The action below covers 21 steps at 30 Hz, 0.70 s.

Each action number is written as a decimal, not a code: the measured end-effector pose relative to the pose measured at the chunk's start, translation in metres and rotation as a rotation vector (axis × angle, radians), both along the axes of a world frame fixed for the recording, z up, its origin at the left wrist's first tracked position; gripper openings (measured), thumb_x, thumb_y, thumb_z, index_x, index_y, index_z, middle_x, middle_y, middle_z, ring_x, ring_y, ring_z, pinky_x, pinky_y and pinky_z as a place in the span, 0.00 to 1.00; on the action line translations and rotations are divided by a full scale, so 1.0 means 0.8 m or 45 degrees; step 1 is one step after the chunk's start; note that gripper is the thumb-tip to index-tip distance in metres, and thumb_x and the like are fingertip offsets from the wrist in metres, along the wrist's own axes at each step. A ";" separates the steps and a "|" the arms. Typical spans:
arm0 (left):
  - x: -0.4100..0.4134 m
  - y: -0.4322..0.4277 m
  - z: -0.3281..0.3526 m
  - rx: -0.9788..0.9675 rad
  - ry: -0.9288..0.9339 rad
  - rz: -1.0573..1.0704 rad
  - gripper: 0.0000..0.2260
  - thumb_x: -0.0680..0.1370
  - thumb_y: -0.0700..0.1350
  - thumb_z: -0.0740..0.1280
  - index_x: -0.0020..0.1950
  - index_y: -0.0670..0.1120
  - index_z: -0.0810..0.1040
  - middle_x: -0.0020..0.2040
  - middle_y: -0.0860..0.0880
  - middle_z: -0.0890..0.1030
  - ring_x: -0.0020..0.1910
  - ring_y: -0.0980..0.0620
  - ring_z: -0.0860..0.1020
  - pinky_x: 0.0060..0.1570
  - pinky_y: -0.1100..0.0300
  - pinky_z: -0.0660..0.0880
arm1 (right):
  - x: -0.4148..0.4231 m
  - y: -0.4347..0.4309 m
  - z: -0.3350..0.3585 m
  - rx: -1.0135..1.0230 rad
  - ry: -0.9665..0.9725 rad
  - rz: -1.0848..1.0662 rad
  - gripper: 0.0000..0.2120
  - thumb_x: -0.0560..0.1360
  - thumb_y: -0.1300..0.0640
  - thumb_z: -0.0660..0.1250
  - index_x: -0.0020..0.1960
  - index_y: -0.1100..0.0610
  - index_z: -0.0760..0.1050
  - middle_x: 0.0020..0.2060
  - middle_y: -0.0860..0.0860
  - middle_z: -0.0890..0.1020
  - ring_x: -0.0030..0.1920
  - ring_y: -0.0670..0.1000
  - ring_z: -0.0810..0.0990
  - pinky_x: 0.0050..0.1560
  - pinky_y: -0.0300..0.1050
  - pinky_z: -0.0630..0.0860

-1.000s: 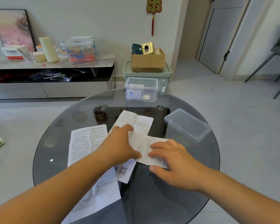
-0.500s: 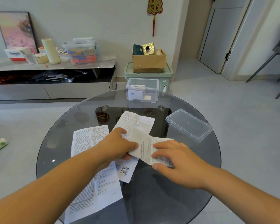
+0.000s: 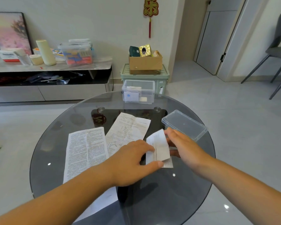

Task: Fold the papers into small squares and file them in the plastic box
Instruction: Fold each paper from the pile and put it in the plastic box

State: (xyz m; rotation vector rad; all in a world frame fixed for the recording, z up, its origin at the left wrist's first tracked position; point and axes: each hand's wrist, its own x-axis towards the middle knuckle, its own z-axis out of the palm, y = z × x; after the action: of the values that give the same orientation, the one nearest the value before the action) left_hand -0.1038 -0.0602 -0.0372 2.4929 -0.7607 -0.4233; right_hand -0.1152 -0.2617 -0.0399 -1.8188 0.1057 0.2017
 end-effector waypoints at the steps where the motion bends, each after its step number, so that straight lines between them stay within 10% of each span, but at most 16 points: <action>1: -0.001 0.000 -0.003 0.093 -0.099 -0.070 0.27 0.77 0.70 0.58 0.72 0.58 0.70 0.70 0.60 0.70 0.67 0.58 0.69 0.62 0.66 0.68 | 0.001 -0.002 -0.001 0.002 0.017 -0.017 0.18 0.83 0.39 0.53 0.61 0.47 0.76 0.53 0.46 0.84 0.54 0.46 0.83 0.60 0.49 0.79; 14: 0.001 -0.016 -0.008 0.441 -0.425 -0.330 0.27 0.81 0.67 0.51 0.76 0.57 0.67 0.69 0.49 0.66 0.67 0.52 0.65 0.69 0.56 0.65 | -0.007 -0.025 -0.003 -0.719 -0.253 0.066 0.08 0.84 0.51 0.58 0.53 0.42 0.75 0.54 0.40 0.74 0.54 0.43 0.75 0.45 0.32 0.70; 21: -0.004 -0.017 -0.016 0.468 -0.447 -0.428 0.29 0.81 0.67 0.50 0.81 0.60 0.55 0.79 0.51 0.53 0.76 0.50 0.54 0.74 0.50 0.55 | -0.020 -0.043 0.003 -1.169 -0.293 0.513 0.14 0.84 0.51 0.56 0.60 0.43 0.80 0.63 0.37 0.74 0.65 0.42 0.66 0.64 0.40 0.69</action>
State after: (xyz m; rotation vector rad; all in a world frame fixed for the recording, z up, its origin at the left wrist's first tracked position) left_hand -0.1073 -0.0735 -0.0497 2.8262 -1.3609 -0.2574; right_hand -0.1308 -0.2962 -0.0372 -2.7560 -0.3988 0.2455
